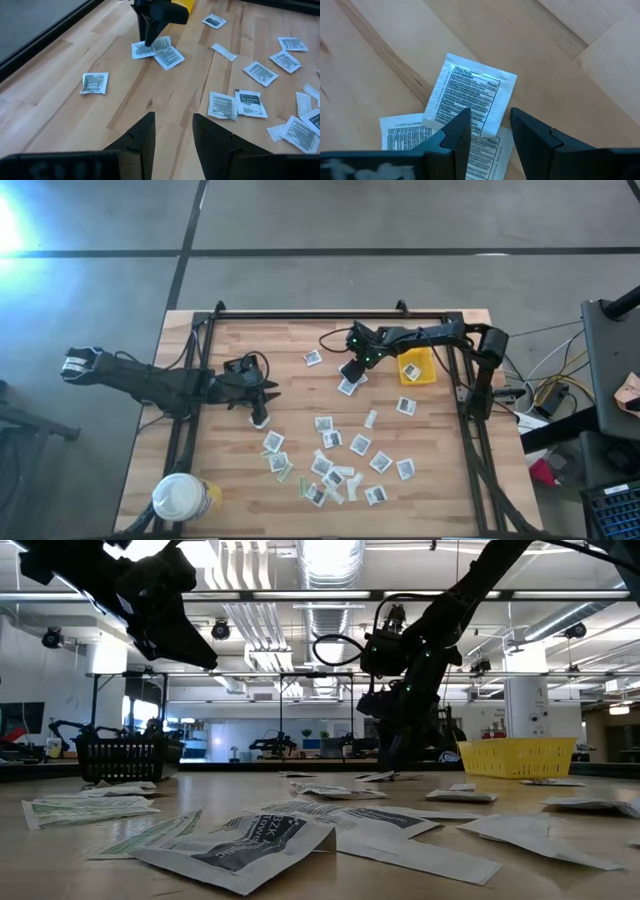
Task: Pick & Place First Aid Supplies
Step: Put the black pad into the yellow bin
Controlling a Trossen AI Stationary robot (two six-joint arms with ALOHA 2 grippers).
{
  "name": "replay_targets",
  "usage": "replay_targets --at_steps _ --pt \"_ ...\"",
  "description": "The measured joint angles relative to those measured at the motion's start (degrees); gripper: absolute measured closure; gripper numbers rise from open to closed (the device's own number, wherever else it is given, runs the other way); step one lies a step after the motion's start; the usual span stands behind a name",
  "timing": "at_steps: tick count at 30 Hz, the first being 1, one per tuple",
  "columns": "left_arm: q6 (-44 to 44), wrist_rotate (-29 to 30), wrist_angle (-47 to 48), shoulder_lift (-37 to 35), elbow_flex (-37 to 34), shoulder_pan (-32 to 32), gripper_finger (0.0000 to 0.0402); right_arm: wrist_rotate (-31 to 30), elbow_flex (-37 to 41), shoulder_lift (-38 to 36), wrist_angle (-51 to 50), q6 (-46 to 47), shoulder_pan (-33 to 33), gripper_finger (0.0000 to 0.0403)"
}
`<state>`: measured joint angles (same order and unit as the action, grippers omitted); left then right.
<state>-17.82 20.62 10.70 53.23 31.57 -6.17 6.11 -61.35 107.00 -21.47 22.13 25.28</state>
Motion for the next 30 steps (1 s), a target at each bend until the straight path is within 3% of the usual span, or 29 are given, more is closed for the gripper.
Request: replay_targets --at_steps 6,20,30 --pt "0.00 0.01 0.02 0.00 0.00 0.00 0.0278 1.22 0.01 0.00 -0.26 0.39 0.16 0.0277" --pt "0.02 0.01 0.02 0.00 0.00 0.00 0.0278 1.78 0.09 -0.21 -0.95 -1.12 1.13 0.0387" --pt "-0.12 0.03 0.04 0.00 0.00 0.00 0.0278 2.08 -0.34 -3.36 -2.54 -3.55 1.13 0.0394"
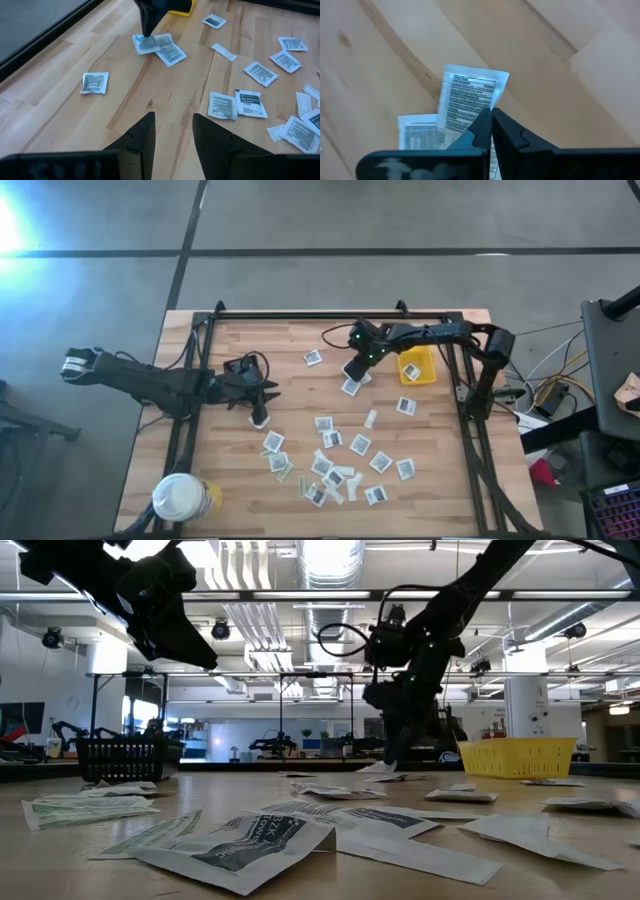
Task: Pick & Place First Aid Supplies
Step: Put the black pad into the yellow bin
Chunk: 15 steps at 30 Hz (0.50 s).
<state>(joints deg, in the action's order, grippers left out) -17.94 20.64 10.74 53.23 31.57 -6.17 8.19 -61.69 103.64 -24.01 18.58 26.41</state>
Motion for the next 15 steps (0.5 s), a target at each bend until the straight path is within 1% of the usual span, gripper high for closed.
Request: replay_targets --at_steps 6,15 --pt "-0.17 0.00 0.01 0.00 0.00 0.01 0.0278 -0.43 0.00 -5.23 -2.61 -1.70 -0.02 0.0394" --pt "-0.21 1.19 0.02 0.00 0.00 0.06 0.0278 -1.64 0.00 -15.98 -7.02 -5.09 -0.02 0.0394"
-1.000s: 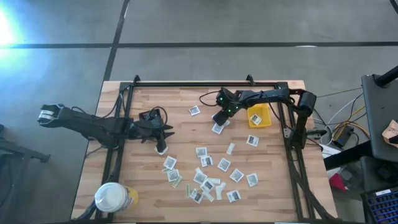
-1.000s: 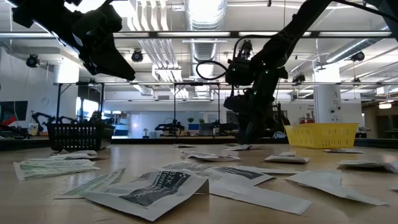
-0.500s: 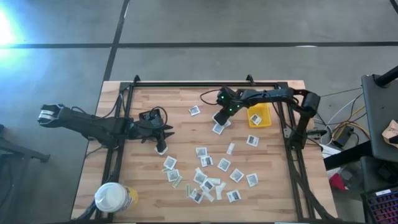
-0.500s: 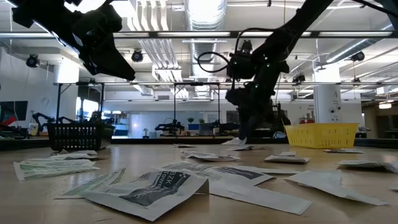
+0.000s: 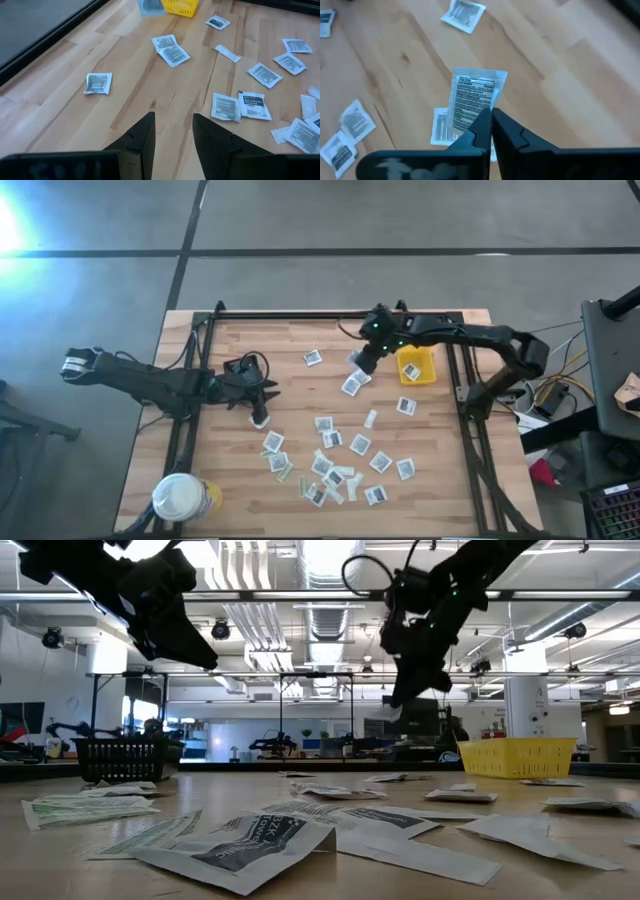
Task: Pick & Place First Aid Supplies
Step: Put the black pad into the yellow bin
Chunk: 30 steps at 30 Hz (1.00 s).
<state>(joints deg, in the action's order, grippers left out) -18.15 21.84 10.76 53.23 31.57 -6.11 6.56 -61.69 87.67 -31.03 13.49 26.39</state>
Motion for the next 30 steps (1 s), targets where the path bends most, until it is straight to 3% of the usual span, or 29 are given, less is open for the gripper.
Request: replay_targets --at_steps 12,24,30 --pt "0.09 1.64 -0.05 0.02 0.00 0.00 0.0278 -15.65 0.11 -12.13 -9.95 -0.71 0.00 0.0394" --pt "0.13 2.07 -0.04 0.02 0.00 0.00 0.0278 -25.31 2.00 -17.25 -16.95 1.31 0.02 0.0394" --pt "0.13 2.06 -0.07 0.02 0.00 0.00 0.0277 -26.15 6.05 -19.54 -19.12 4.34 0.00 0.0394"
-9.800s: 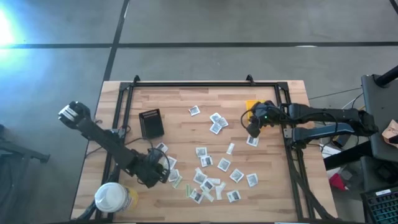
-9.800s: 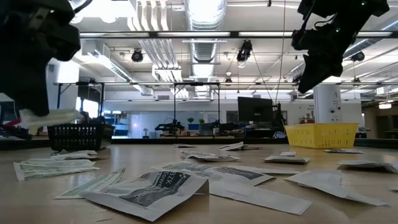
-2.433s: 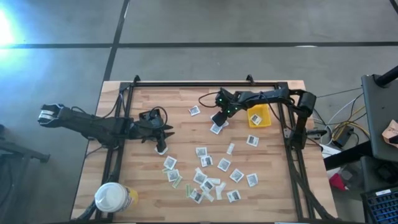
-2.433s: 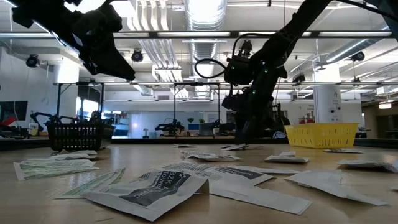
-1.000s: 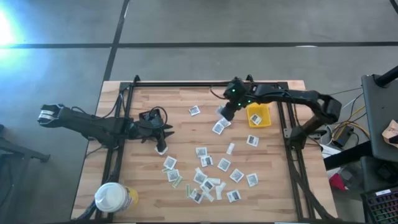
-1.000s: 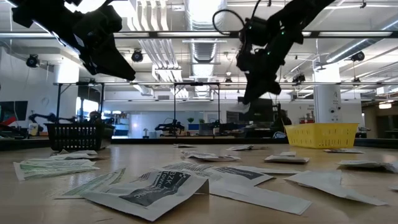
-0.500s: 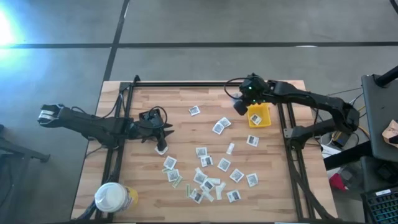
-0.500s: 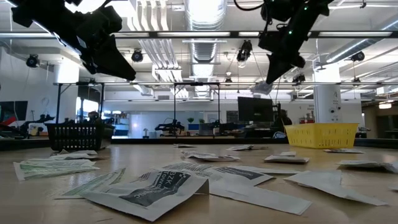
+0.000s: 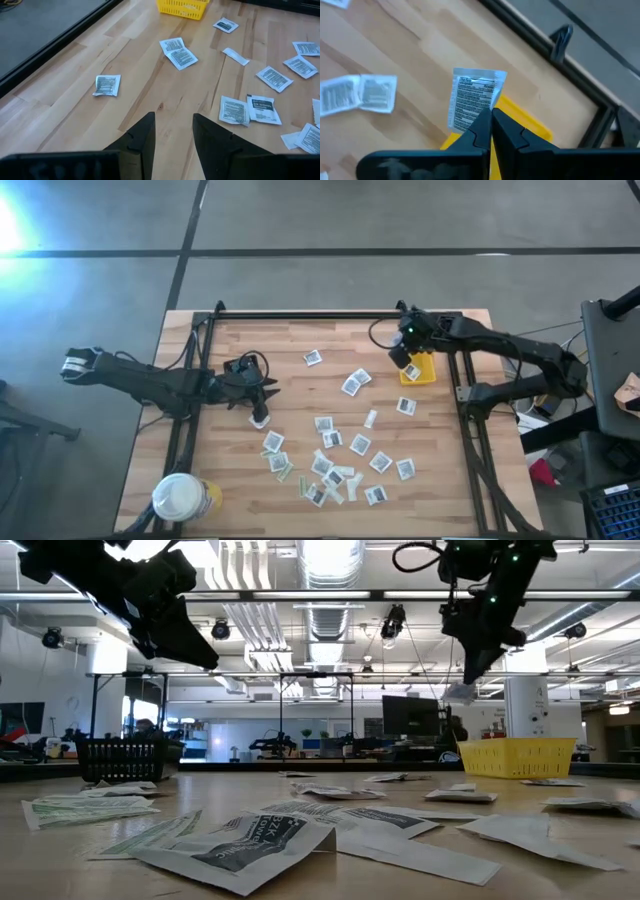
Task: Pick & Place First Aid Supplies
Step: Put the black pad into the yellow bin
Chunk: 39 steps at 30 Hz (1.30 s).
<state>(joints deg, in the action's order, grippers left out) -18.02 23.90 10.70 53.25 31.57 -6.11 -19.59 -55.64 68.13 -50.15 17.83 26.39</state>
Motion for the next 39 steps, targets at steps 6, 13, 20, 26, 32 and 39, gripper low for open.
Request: replay_targets --at_steps 6,13,20,26,32,39 --pt "0.00 0.00 0.00 0.00 0.00 0.00 0.0277 0.07 4.14 -4.19 -0.67 2.77 0.00 0.0394" --pt "0.04 0.00 0.01 0.00 0.00 0.00 0.0277 0.25 9.34 -10.67 -0.66 7.70 0.00 0.0394" --pt "0.35 0.00 -0.59 0.00 0.00 0.00 0.0278 2.86 15.95 -12.64 -0.54 12.00 0.02 0.0394" --pt "1.51 -0.02 -2.07 0.00 0.00 0.02 0.0278 3.15 18.24 -11.04 0.10 14.12 0.02 0.0394" --pt "1.55 -0.03 -2.28 0.00 0.00 0.02 0.0278 3.13 18.63 -8.88 2.57 14.16 0.02 0.0390" --pt "1.67 -0.07 -2.12 0.00 0.00 0.01 0.0278 2.98 18.63 -6.90 4.27 13.22 0.13 0.0342"
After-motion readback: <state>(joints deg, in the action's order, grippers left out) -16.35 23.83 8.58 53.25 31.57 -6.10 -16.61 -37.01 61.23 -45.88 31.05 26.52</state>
